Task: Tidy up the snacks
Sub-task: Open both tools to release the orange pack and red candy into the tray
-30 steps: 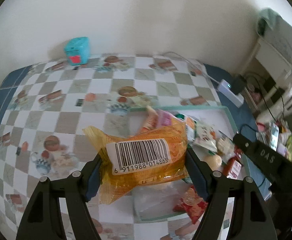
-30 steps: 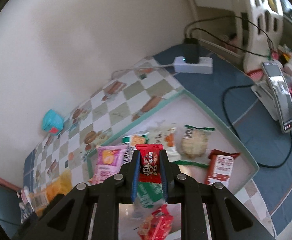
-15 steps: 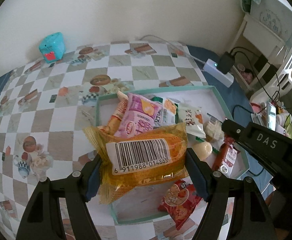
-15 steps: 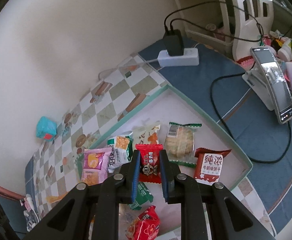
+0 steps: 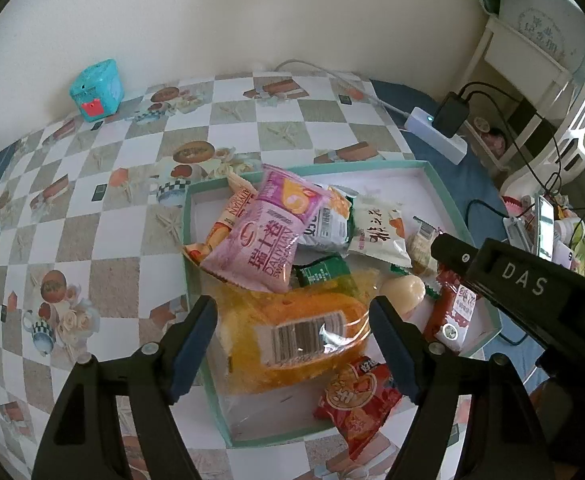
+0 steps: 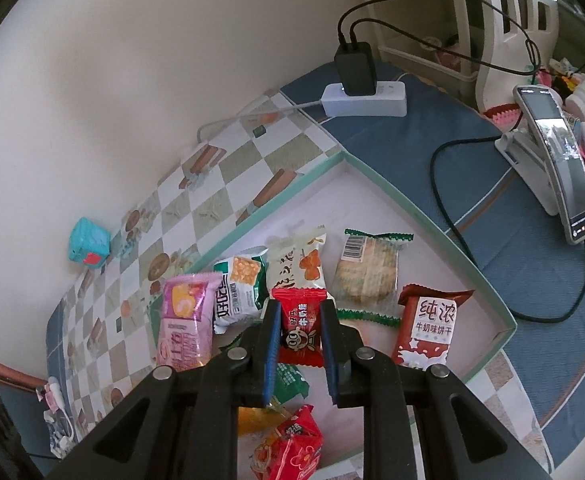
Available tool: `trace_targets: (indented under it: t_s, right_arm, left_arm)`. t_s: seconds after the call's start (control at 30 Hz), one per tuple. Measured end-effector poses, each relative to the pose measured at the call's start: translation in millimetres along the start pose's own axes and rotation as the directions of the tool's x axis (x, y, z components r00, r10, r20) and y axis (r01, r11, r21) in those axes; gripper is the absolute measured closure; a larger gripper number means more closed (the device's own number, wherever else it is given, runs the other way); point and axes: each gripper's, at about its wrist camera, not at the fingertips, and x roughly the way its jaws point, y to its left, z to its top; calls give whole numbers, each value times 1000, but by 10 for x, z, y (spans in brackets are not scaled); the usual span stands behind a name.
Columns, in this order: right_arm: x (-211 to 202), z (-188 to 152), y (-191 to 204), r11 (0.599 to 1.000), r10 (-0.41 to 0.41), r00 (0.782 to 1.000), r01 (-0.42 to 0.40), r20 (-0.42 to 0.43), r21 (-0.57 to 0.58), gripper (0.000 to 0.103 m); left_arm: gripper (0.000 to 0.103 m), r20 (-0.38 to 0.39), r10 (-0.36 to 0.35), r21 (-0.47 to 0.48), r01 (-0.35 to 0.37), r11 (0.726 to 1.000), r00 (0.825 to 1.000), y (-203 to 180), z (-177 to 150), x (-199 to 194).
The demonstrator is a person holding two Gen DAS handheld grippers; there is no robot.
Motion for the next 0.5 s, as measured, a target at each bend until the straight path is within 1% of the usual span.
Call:
trace_targets:
  t_s: [0.27,0.5]
  right_arm:
    - [40,-3,0,1000,-17,1000,17,-20,1,80]
    - [71,-10,-3,1000,-30,999,30,-35,-2,80]
  left_arm:
    - [22,15,20,-53,-19,998,1000,152,23,-58]
    - [21,24,57,-167,-52,985,998,449,55,-101]
